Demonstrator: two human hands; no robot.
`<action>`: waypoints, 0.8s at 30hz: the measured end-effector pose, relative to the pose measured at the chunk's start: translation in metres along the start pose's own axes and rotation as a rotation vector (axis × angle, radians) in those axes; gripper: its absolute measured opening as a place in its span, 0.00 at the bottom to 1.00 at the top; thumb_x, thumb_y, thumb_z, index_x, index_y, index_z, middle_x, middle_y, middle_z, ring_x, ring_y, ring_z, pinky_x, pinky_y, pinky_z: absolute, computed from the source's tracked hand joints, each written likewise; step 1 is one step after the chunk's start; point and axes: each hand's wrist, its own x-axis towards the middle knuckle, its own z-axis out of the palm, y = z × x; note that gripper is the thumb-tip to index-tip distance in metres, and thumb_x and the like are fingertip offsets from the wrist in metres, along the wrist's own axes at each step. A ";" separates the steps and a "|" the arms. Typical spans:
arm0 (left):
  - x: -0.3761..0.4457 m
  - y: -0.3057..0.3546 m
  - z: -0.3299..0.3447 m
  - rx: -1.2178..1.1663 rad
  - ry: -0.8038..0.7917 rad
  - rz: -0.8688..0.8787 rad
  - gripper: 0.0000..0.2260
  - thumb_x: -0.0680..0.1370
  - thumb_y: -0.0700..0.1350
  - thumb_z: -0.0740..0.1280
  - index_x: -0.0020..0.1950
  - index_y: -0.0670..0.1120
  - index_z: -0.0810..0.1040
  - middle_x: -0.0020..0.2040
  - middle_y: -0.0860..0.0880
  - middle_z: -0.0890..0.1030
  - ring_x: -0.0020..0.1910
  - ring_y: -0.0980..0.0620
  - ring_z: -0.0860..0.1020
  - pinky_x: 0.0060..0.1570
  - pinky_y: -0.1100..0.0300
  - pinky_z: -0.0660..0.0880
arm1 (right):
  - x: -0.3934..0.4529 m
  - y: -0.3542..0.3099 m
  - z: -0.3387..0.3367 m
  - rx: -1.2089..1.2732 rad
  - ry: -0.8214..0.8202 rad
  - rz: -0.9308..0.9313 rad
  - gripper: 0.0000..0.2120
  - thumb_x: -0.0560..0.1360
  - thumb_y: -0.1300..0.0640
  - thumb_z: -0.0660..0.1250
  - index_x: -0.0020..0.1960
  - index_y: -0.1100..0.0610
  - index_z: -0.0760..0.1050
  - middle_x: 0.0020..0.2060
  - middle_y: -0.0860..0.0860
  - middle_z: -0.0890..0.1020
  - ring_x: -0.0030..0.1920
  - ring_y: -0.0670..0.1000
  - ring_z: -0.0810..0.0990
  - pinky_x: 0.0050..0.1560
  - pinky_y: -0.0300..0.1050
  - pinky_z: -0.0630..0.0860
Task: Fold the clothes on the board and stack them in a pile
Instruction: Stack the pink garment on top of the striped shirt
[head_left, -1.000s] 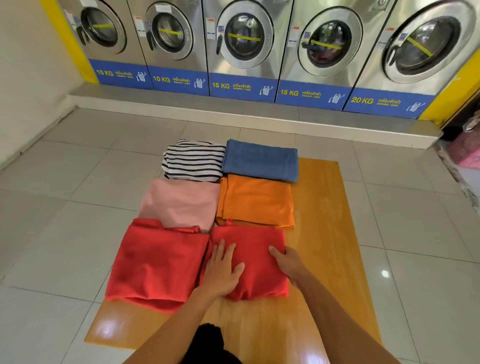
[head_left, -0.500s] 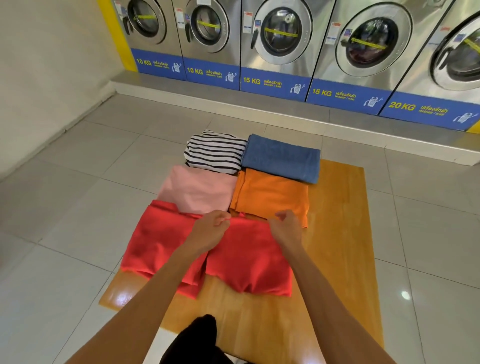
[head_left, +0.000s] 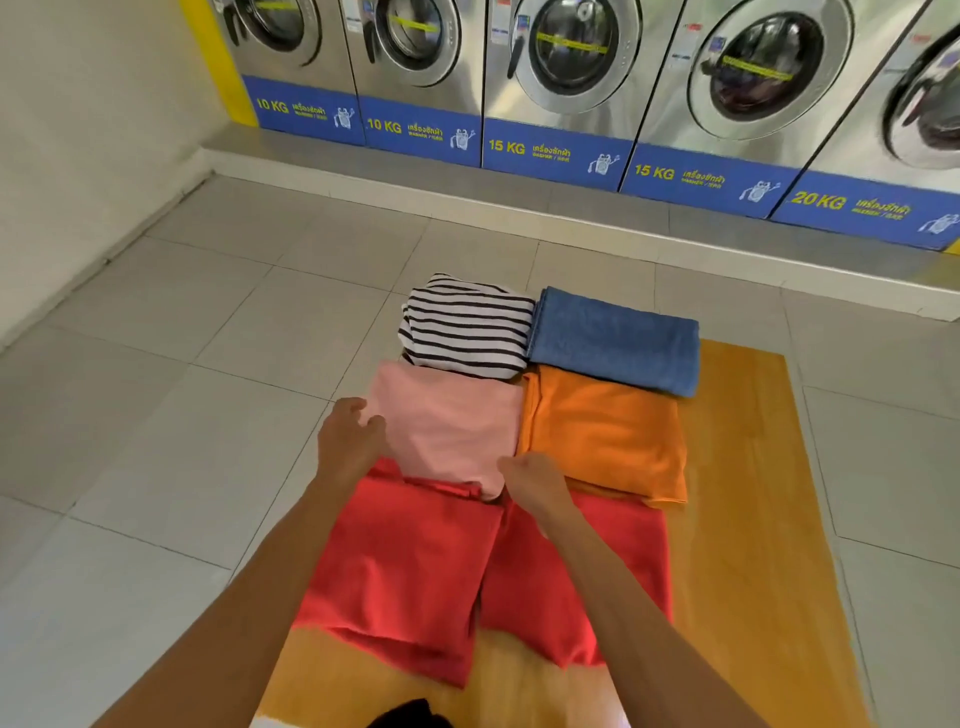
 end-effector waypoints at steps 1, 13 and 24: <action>0.015 -0.003 -0.003 -0.008 -0.009 -0.024 0.22 0.76 0.42 0.65 0.71 0.43 0.70 0.69 0.43 0.74 0.65 0.45 0.74 0.54 0.59 0.67 | 0.005 -0.001 0.005 -0.002 0.001 0.042 0.18 0.79 0.56 0.63 0.31 0.54 0.66 0.29 0.49 0.69 0.31 0.49 0.68 0.33 0.46 0.63; 0.110 -0.045 0.021 0.017 -0.227 -0.160 0.21 0.74 0.59 0.67 0.57 0.44 0.77 0.50 0.48 0.81 0.48 0.47 0.79 0.37 0.58 0.71 | 0.053 -0.020 0.039 0.191 0.168 0.210 0.21 0.73 0.36 0.69 0.49 0.54 0.82 0.47 0.51 0.86 0.49 0.55 0.85 0.55 0.59 0.83; 0.122 -0.035 0.036 0.056 -0.280 -0.155 0.27 0.72 0.65 0.69 0.57 0.43 0.76 0.50 0.48 0.80 0.49 0.47 0.79 0.41 0.56 0.72 | 0.074 -0.028 0.039 0.541 0.065 0.367 0.26 0.69 0.47 0.80 0.62 0.58 0.78 0.53 0.55 0.87 0.52 0.58 0.86 0.55 0.60 0.83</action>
